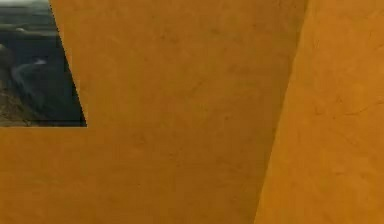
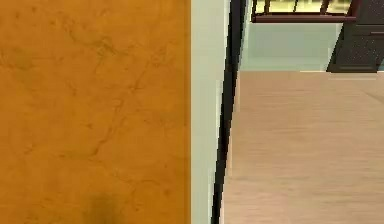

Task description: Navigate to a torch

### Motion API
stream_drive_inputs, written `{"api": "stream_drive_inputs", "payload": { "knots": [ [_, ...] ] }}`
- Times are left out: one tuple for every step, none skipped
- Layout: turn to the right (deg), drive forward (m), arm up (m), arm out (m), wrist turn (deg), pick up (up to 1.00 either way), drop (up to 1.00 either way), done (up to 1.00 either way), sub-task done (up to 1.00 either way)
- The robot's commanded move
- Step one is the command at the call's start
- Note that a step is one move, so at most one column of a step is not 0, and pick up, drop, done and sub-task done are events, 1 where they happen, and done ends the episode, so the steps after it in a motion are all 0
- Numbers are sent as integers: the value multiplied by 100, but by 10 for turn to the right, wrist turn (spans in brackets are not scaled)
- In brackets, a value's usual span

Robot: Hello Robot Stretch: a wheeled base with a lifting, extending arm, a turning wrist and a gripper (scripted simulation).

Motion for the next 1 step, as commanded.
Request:
{"api": "stream_drive_inputs", "payload": {
  "knots": [
    [-450, 0, 0, 0, 0, 0, 0, 0, 0]
  ]
}}
